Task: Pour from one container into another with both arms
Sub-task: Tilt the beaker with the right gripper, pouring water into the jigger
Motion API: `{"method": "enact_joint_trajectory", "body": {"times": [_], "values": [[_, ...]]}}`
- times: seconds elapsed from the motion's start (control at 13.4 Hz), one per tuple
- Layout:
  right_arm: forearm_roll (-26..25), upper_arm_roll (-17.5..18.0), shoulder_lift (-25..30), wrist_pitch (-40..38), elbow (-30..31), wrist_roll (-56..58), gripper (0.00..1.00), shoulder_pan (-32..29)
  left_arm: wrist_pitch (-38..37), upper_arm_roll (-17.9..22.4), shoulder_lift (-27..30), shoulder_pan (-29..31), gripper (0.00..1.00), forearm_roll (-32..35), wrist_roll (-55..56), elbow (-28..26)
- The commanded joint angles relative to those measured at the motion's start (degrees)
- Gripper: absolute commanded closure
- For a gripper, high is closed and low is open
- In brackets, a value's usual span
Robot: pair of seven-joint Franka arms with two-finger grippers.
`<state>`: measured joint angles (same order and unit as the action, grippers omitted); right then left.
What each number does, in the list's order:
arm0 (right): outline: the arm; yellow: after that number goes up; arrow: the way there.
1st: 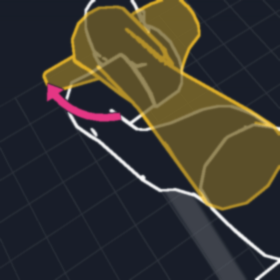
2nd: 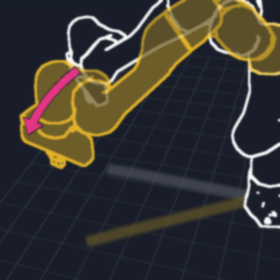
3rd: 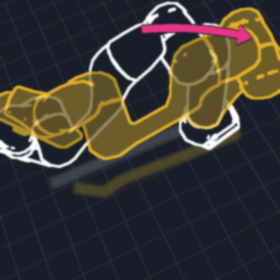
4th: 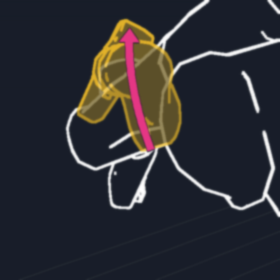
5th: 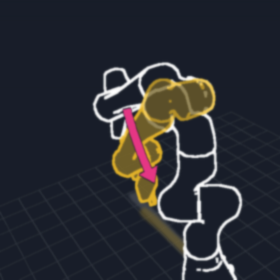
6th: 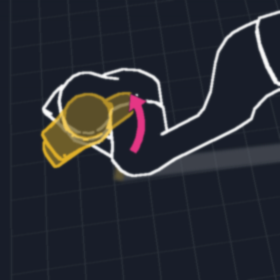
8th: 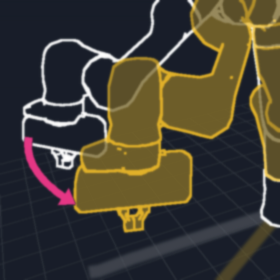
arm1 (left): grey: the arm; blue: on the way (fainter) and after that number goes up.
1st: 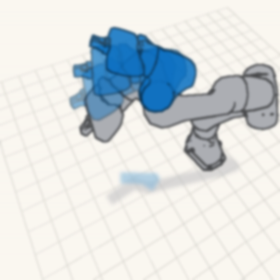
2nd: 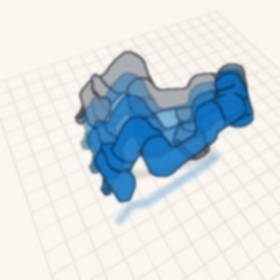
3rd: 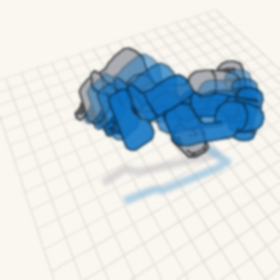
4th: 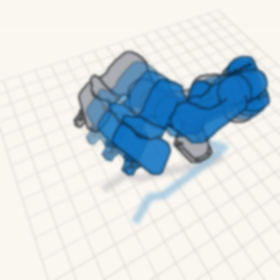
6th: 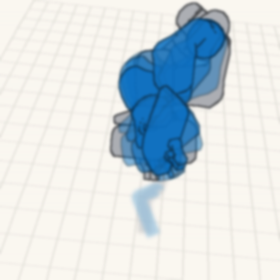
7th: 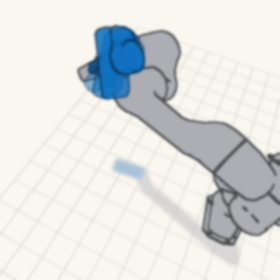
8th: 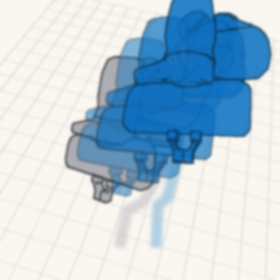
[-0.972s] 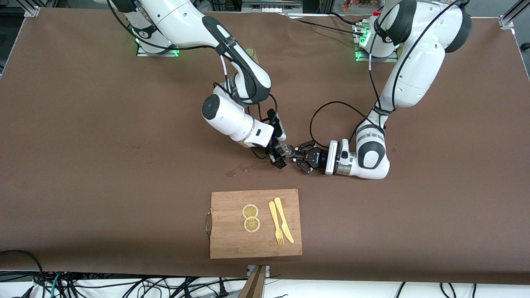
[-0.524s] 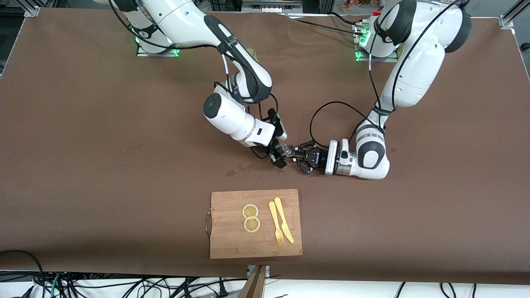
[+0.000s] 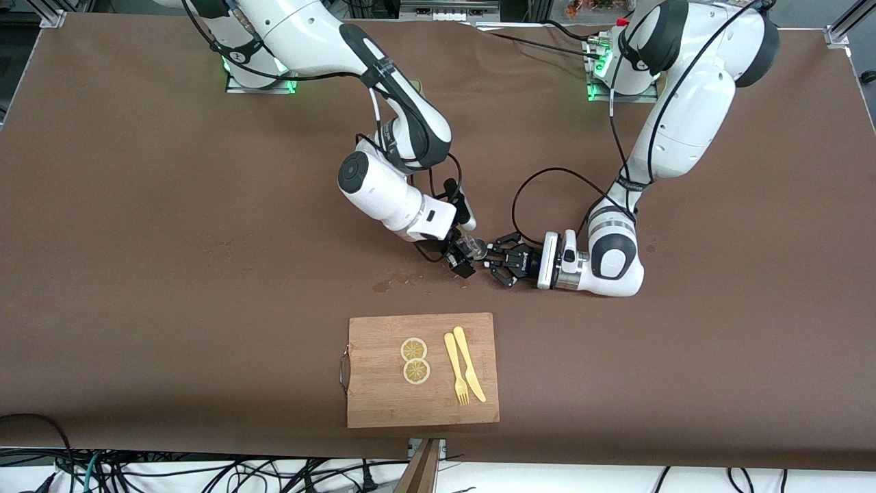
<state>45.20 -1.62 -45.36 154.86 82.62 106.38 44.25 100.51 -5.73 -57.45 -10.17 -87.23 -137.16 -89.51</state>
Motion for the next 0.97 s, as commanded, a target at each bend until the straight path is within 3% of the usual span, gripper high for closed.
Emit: {"method": "enact_joint_trajectory", "body": {"times": [0.0,0.37,0.9], "values": [[-0.56,-0.49,0.97,0.97,1.49,-3.79,1.00,0.92,0.83,-0.43,-0.21,-0.21,1.00,1.27,-1.00,1.27],[2.24,-0.32,1.41,-0.96,1.40,-5.48,1.00,-0.75,0.83,-0.43,-0.30,-0.21,1.00,1.36,-1.00,1.79],[16.66,-0.49,3.52,-6.84,1.05,-5.40,1.00,-2.94,0.48,0.01,-0.12,0.06,1.00,1.98,-1.00,1.79]]}}
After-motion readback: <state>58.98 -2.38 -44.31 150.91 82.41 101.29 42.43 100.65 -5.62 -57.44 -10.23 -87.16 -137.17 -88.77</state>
